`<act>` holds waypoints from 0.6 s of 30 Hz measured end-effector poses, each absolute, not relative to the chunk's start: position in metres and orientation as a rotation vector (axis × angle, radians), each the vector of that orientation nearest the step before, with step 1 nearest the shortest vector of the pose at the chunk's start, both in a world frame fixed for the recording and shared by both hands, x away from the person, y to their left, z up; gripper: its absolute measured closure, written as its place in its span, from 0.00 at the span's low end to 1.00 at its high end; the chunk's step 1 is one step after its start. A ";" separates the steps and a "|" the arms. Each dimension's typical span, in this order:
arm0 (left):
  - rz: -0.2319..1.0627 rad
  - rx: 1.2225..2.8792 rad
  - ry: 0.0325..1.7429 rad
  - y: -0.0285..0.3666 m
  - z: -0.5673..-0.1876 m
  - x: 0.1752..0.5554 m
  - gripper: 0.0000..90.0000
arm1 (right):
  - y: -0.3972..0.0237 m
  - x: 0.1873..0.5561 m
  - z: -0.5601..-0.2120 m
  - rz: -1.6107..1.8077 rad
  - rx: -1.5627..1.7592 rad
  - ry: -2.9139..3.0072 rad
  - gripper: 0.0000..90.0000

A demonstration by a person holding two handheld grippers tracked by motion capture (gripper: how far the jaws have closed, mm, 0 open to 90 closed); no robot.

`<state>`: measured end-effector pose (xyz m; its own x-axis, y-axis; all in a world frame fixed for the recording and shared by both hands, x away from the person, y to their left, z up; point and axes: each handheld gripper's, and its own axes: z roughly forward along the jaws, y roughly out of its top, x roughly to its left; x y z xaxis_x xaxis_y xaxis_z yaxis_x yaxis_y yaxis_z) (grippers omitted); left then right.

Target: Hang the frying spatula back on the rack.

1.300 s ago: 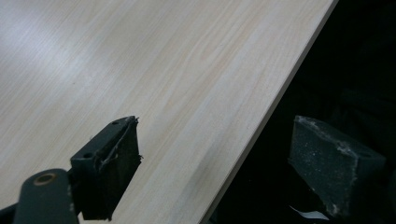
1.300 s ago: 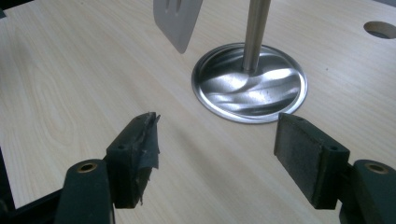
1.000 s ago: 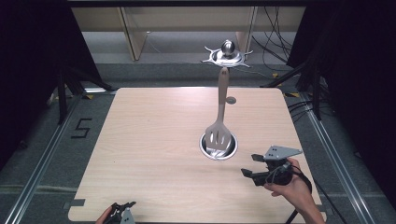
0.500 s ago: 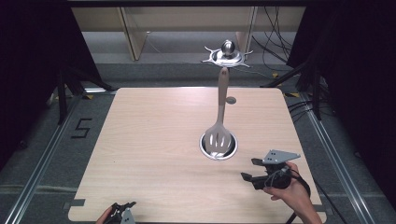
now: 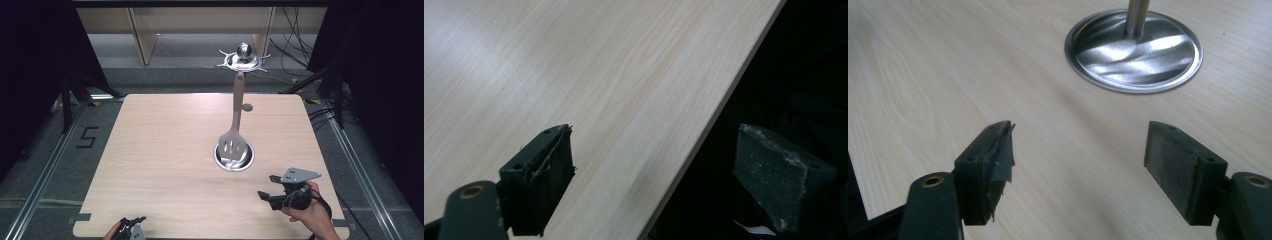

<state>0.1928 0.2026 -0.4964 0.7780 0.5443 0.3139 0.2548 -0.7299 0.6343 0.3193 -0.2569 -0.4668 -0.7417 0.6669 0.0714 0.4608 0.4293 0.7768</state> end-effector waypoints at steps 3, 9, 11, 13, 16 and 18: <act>0.661 2.388 0.595 0.203 -0.496 0.193 0.17 | -0.257 0.316 -0.468 1.209 1.023 2.438 0.31; 0.660 2.388 0.594 0.203 -0.496 0.193 0.17 | -0.259 0.309 -0.477 1.204 1.011 2.431 0.31; 0.661 2.389 0.594 0.202 -0.496 0.193 0.17 | -0.260 0.309 -0.477 1.198 1.002 2.439 0.31; 0.661 2.389 0.594 0.202 -0.496 0.193 0.17 | -0.260 0.305 -0.478 1.202 1.029 2.442 0.30; 0.658 2.389 0.592 0.202 -0.496 0.192 0.17 | -0.261 0.302 -0.480 1.183 1.045 2.427 0.29; 0.658 2.388 0.593 0.202 -0.496 0.192 0.17 | -0.262 0.301 -0.482 1.185 1.045 2.424 0.29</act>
